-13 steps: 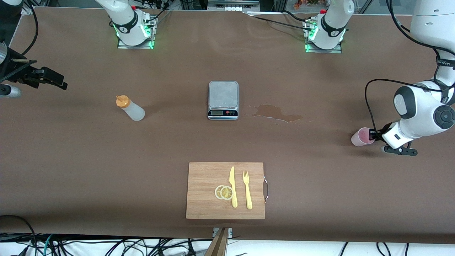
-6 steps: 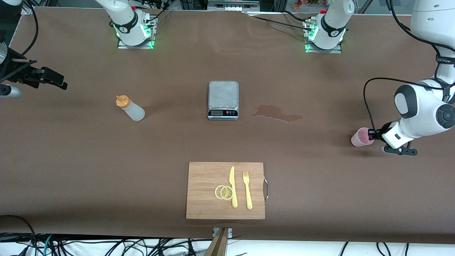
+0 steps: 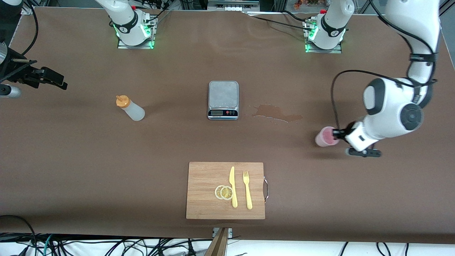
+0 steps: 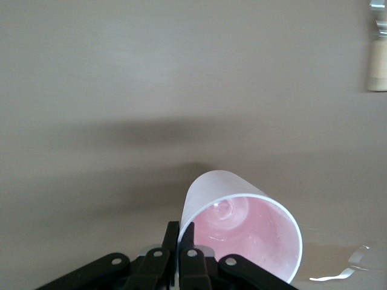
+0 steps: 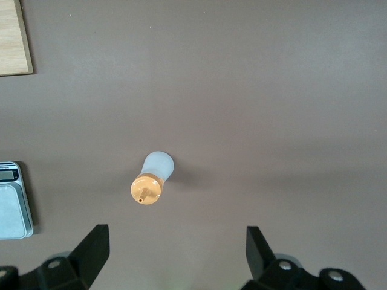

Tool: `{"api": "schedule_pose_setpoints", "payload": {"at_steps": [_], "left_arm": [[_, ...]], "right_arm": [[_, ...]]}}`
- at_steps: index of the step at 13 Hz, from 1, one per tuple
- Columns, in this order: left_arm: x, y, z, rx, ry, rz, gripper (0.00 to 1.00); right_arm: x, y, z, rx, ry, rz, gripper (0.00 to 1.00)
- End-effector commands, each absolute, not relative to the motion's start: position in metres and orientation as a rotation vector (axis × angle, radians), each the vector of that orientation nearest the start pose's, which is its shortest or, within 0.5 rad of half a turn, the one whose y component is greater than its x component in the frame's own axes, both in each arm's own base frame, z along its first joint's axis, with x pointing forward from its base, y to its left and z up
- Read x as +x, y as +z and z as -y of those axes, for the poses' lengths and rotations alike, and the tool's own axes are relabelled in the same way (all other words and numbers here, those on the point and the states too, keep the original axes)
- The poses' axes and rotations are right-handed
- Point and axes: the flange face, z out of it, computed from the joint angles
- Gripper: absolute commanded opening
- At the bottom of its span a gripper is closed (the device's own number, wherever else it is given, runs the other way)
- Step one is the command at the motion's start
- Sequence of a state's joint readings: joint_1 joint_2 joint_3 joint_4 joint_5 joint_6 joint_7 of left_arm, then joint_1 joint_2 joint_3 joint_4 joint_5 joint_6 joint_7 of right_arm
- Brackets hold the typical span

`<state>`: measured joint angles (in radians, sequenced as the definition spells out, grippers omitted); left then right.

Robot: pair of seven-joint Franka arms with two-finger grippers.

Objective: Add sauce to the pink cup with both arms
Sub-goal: 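Lift the pink cup with the left gripper and carry it to the scale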

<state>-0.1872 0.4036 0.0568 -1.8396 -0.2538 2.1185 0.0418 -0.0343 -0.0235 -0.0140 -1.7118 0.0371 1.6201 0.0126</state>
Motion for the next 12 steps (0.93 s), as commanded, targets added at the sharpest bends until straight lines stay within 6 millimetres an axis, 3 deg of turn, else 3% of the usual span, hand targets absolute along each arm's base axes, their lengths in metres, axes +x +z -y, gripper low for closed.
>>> {"api": "schedule_pose_setpoints", "payload": {"at_steps": [1,4,8,12], "left_arm": [[0.609,0.312,0.159,-3.345,0.242,-0.061,0.00],[0.585,0.314,0.234,-3.326,0.266,-0.087,0.00],[0.527,0.324,0.347,-3.294,0.290,-0.062,0.00],[0.480,0.327,0.418,-3.291,0.236,0.037,0.00]], "right_arm": [[0.547,0.580,0.021,-3.091,0.106,-0.112,1.00],[0.547,0.581,0.021,-3.091,0.106,-0.114,1.00],[0.547,0.581,0.021,-3.089,0.106,-0.112,1.00],[0.547,0.581,0.021,-3.089,0.106,-0.112,1.00]]}}
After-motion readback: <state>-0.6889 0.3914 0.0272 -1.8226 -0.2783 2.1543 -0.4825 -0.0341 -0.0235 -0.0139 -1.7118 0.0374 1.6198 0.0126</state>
